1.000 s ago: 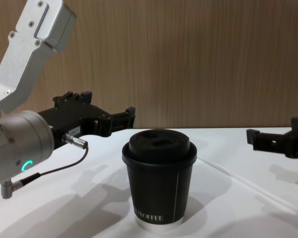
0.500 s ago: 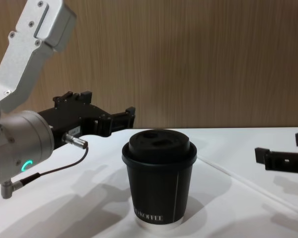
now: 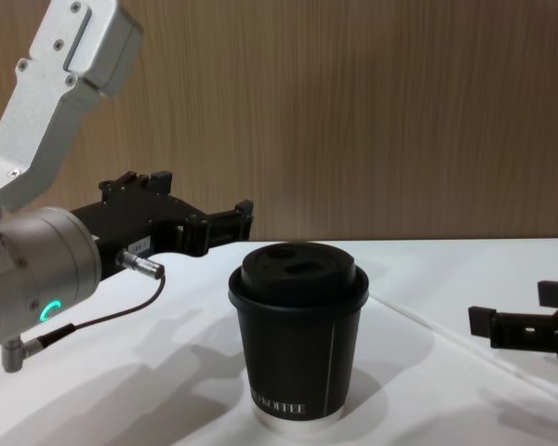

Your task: Pick up the straw with one hand, pass it to the other hand, and insert it into the cup.

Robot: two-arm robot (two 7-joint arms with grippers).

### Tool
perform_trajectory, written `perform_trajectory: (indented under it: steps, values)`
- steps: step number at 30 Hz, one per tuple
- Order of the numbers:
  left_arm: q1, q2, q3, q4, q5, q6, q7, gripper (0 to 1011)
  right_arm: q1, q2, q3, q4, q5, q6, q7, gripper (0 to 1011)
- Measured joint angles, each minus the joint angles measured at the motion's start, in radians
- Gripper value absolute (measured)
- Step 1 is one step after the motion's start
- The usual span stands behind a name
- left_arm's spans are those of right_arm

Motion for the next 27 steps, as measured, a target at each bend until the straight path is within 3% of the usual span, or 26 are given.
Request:
perform_trajectory:
  steps: [27]
  values:
    - [0.000,0.000,0.000,0.000,0.000,0.000,0.000,999,0.096,-0.007,-0.036,0.150,0.050,-0.031,0.070,1001]
